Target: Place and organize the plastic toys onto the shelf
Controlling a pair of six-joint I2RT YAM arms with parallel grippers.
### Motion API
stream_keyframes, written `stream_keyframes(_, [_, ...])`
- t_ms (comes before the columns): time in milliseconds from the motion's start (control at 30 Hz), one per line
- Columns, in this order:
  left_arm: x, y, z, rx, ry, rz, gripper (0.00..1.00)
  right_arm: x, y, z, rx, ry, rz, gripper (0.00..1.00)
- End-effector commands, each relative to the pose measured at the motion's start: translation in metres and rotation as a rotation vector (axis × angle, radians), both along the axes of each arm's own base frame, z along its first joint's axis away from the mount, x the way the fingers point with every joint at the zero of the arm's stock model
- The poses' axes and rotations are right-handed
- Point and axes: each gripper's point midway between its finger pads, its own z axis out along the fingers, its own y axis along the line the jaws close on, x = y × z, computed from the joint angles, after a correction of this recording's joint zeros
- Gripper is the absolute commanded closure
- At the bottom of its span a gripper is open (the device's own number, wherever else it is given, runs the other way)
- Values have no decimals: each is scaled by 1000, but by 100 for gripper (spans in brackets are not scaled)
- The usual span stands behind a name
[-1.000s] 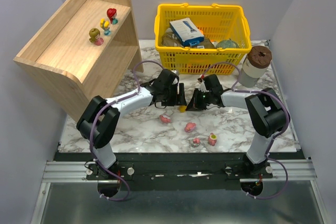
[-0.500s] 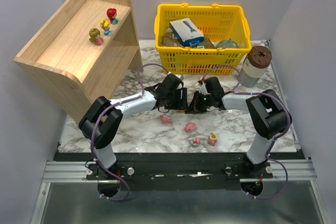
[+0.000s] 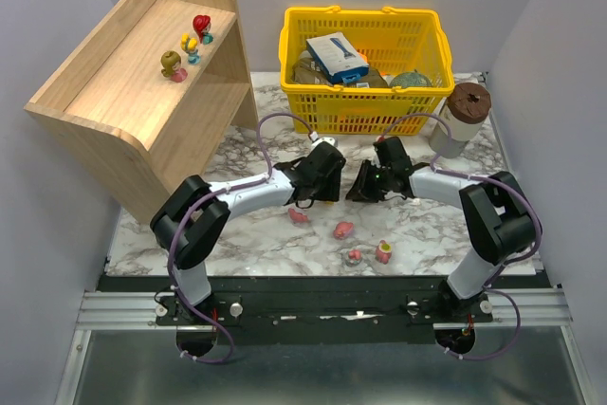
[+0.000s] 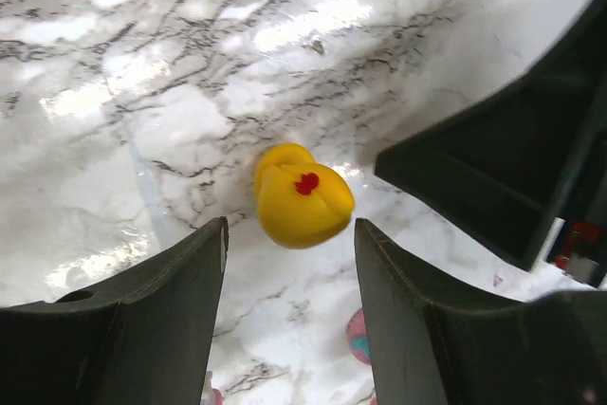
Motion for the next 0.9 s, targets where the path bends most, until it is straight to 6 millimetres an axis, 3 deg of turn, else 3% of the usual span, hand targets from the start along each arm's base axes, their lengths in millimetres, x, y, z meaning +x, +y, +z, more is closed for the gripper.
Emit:
stream_keyframes(0, [12, 9, -1, 81, -49, 83, 37, -25, -55, -40, -247, 103, -79, 62])
stream_keyframes(533, [10, 2, -8, 111, -26, 114, 34, -30, -62, -49, -269, 123, -67, 56])
stream_keyframes(867, [17, -1, -7, 119, -42, 127, 47, -29, -67, -51, -280, 122, -60, 56])
